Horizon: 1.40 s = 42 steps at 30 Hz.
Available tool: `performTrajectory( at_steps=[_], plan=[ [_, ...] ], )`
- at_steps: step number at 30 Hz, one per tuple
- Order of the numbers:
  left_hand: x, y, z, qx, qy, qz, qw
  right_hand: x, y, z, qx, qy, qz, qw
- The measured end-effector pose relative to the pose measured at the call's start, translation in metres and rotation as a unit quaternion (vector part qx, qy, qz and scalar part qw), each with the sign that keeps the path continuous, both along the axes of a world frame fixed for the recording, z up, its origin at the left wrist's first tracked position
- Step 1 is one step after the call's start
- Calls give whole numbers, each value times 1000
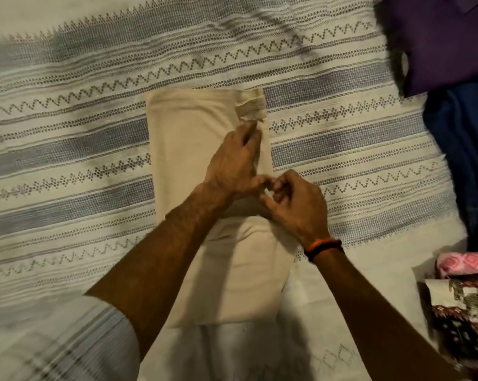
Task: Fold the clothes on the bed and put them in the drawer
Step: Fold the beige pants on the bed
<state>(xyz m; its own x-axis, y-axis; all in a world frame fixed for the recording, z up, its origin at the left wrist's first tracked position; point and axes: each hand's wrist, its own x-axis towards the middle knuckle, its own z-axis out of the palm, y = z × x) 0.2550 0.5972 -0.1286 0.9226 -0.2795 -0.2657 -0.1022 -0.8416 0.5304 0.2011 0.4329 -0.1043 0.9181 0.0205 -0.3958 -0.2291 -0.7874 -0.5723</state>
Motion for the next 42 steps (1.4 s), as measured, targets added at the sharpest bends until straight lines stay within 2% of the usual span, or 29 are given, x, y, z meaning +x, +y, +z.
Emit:
performTrajectory(
  at_steps=[2,3,6,7,10,13,15,17,19,21,23,26,29,33,42],
  plan=[
    [-13,-7,5,14,48,-4,999,-29,-6,2,21,13,16,1000],
    [-19,-8,7,-1,51,16,999,-41,-7,-1,26,-8,43,999],
    [-44,-5,17,-40,-30,115,992,-64,-4,-3,10,-98,127,987],
    [-50,-1,19,-40,-32,135,989,-65,-2,-3,10,-112,144,983],
    [-73,18,29,52,95,103,989,-67,10,6,5,-113,191,975],
    [-88,50,48,125,216,70,966,-65,21,11,-29,-42,251,967],
    [-98,61,58,184,268,8,946,-65,27,16,-56,20,256,965],
    [-111,63,61,246,261,-42,932,-63,32,16,-111,55,262,957],
    [-126,63,62,270,218,-46,937,-62,38,17,-182,89,290,935],
    [-138,62,66,251,206,-14,946,-65,42,21,-233,88,323,913],
    [-151,62,73,217,198,3,956,-73,40,27,-262,45,346,900],
    [-181,63,86,163,182,4,970,-98,33,43,-252,4,366,896],
    [-210,65,102,128,195,21,972,-123,26,59,-211,20,376,902],
    [-247,63,122,165,219,-25,961,-163,17,80,-192,73,375,904],
    [-356,38,139,195,242,-85,947,-279,2,97,-214,50,404,888]
  ],
)
